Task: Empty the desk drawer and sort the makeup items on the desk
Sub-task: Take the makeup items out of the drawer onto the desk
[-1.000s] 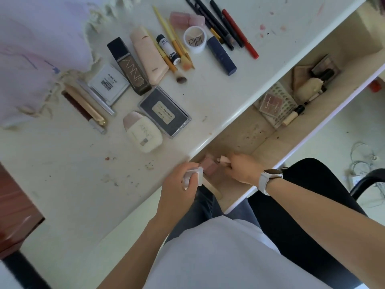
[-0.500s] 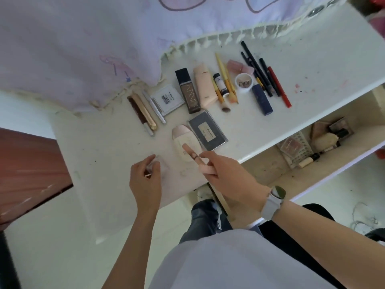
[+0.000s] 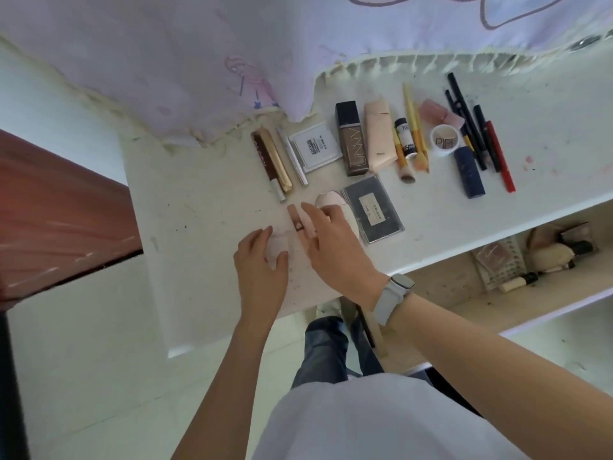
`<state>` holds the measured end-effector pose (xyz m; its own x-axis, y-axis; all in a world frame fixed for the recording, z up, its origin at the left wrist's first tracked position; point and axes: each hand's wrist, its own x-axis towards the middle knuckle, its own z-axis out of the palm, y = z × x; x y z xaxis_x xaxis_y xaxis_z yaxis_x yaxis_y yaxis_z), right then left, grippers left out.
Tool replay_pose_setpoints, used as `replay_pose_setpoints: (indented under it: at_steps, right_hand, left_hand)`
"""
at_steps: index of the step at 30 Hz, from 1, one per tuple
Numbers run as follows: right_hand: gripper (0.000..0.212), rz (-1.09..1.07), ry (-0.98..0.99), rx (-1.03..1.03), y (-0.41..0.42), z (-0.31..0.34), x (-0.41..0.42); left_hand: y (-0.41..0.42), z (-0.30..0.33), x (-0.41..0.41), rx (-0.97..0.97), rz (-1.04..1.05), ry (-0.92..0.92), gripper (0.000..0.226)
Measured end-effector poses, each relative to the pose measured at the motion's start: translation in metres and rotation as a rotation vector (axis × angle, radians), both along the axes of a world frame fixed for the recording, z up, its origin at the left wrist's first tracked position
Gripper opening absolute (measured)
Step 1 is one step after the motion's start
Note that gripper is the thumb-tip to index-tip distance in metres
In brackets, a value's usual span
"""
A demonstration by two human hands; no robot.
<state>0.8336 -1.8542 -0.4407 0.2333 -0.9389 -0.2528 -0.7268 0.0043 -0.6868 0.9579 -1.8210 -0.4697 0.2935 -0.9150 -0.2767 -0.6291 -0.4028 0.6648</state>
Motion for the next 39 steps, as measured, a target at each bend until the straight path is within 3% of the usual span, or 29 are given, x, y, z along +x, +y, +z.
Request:
replay_pose_setpoints:
  at_steps: [7,11,17,22,26,29,35,39]
  right_hand:
    - [0.028,0.081,0.201,-0.187,0.003,-0.017,-0.002]
    - [0.017,0.146,0.213,-0.290,0.009,-0.019,-0.006]
    - [0.026,0.101,-0.070,-0.321,0.031,-0.010,-0.047]
    - [0.025,-0.108,-0.081,-0.127,0.078,-0.024,-0.108]
    - [0.029,-0.214,0.157,0.372,0.106,-0.074,-0.142]
    - [0.044,-0.199,0.178,0.609,0.108,-0.109,-0.142]
    - [0.043,-0.338,0.161,0.651,0.096,-0.145,-0.116]
    - [0.033,-0.319,0.176,0.664,0.099,-0.143,-0.116]
  left_hand:
    - [0.007,-0.003,-0.012,0.012,-0.150,-0.115,0.054]
    - [0.003,-0.007,-0.013,0.019,-0.176,-0.147,0.055]
    - [0.003,-0.009,-0.014,-0.030,-0.214,-0.274,0.047]
    - [0.018,-0.005,-0.031,-0.307,-0.285,-0.308,0.033]
    - [0.039,-0.009,-0.059,-0.425,-0.574,-0.281,0.028]
    - [0.047,-0.017,-0.075,-0.407,-0.745,-0.281,0.033]
    - [0.041,-0.028,-0.091,-0.254,-0.907,-0.442,0.045]
    - [0.040,-0.029,-0.090,-0.209,-0.952,-0.501,0.056]
